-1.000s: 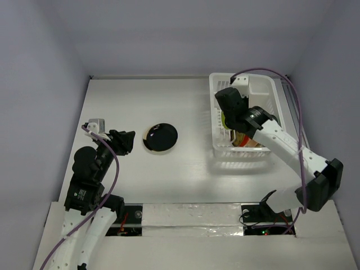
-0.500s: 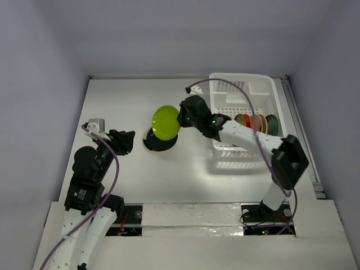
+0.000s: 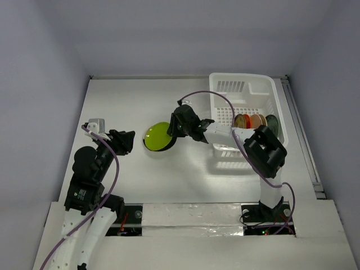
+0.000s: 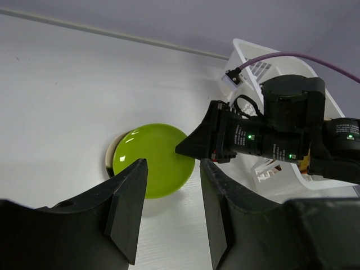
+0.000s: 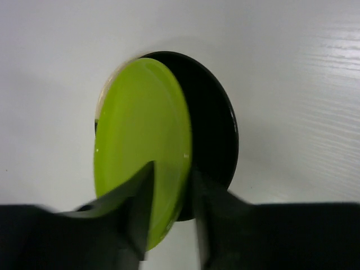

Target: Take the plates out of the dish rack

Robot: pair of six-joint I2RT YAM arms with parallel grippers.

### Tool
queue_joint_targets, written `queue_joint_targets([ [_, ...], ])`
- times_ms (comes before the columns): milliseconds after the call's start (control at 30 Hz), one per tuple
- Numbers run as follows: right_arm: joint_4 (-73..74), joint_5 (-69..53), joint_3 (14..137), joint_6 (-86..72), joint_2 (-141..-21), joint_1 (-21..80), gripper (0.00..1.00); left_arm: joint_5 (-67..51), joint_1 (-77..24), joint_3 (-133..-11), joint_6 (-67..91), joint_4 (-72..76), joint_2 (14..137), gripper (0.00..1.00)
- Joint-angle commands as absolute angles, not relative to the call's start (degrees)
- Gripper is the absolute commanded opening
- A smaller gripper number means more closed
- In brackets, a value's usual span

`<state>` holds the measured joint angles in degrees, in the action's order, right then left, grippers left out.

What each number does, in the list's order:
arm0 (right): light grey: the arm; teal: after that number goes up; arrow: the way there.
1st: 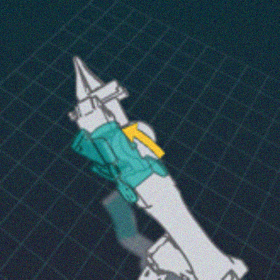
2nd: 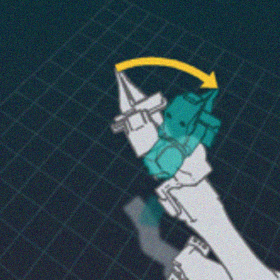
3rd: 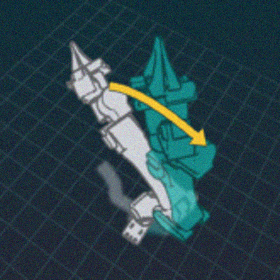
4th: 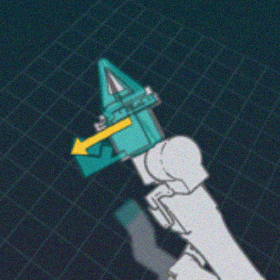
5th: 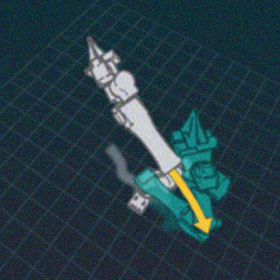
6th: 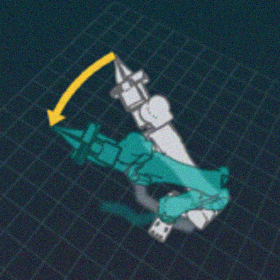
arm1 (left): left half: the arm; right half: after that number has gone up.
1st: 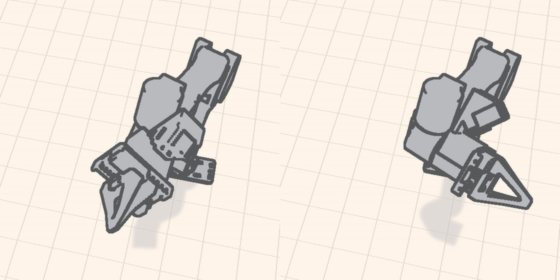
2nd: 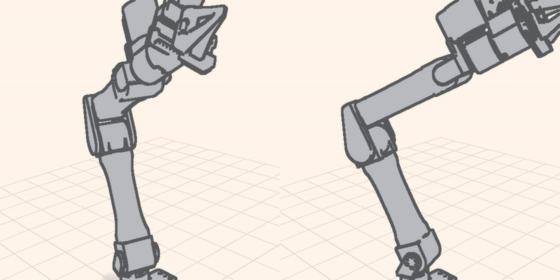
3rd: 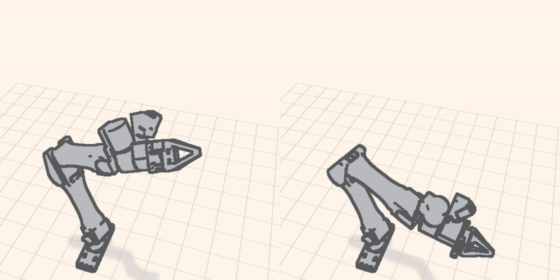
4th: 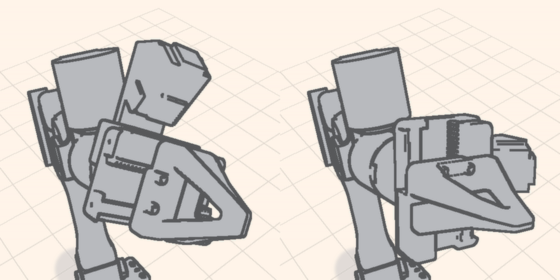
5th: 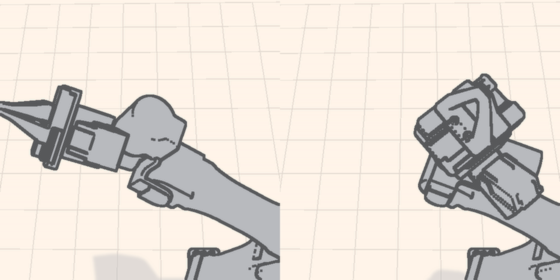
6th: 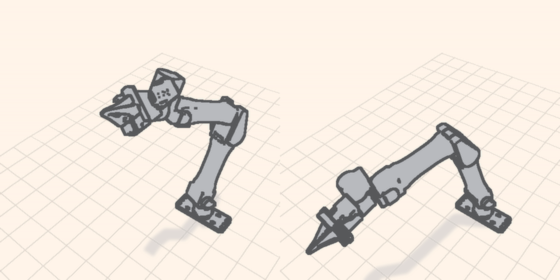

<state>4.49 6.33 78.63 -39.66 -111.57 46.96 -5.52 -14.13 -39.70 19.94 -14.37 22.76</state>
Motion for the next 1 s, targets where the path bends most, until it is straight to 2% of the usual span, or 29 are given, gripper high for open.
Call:
queue_joint_targets([
  [0,4.56,3.95,81.56,-39.03,-112.15,47.02,0.44,-5.45,-13.89,-40.43,19.60,-11.25,22.94,0.39],
  [33,4.83,5.70,81.21,-38.15,-111.63,47.02,0.51,-5.36,-13.89,-40.34,19.60,-11.25,22.85,0.39],
  [67,5.62,6.50,80.86,-37.62,-110.84,47.02,0.62,-5.36,-13.89,-40.43,19.60,-11.34,22.76,0.39],
  [100,6.23,8.42,80.77,-37.10,-109.00,47.02,0.68,-5.36,-13.89,-40.34,19.51,-11.34,22.76,0.39],
  [267,11.14,13.61,79.19,-32.80,-99.86,47.02,0.71,-5.36,-13.89,-40.43,19.60,-11.34,22.85,0.39],
  [367,14.50,19.50,74.65,-30.60,-89.68,47.02,0.58,-5.36,-13.89,-40.34,19.51,-11.34,22.68,0.39],
  [400,14.85,21.34,72.88,-30.15,-86.69,47.02,0.38,-5.36,-13.89,-40.34,19.51,-11.34,22.68,0.39],
  [467,18.69,28.45,70.06,-30.14,-78.98,45.89,0.06,-5.45,-13.89,-40.34,19.60,-11.25,22.33,0.39],
  [500,20.72,31.09,67.96,-30.58,-76.84,45.01,0.00,-5.45,-13.89,-40.34,19.60,-11.25,22.24,0.39],
  [567,26.94,38.91,66.10,-31.90,-73.23,42.82,0.00,-5.54,-13.89,-40.34,19.51,-11.25,22.06,0.39],
  [700,32.43,44.12,61.88,-31.38,-66.46,33.69,0.00,-6.24,-13.89,-40.25,19.51,-11.07,21.97,0.39],
  [733,33.48,44.21,61.09,-31.29,-66.18,32.62,0.02,-6.24,-13.89,-40.25,19.60,-10.99,22.23,0.39],
  [767,34.70,44.21,60.91,-30.94,-66.18,31.82,0.12,-6.15,-13.89,-40.25,19.60,-10.99,22.24,0.39],
  [900,36.21,43.42,61.00,-30.68,-68.20,30.42,0.31,-6.33,-13.89,-40.25,19.51,-10.90,22.67,0.39],
  [967,35.78,42.37,61.26,-29.45,-69.34,29.79,0.31,-6.50,-13.89,-40.17,19.51,-10.99,22.76,0.39],
])
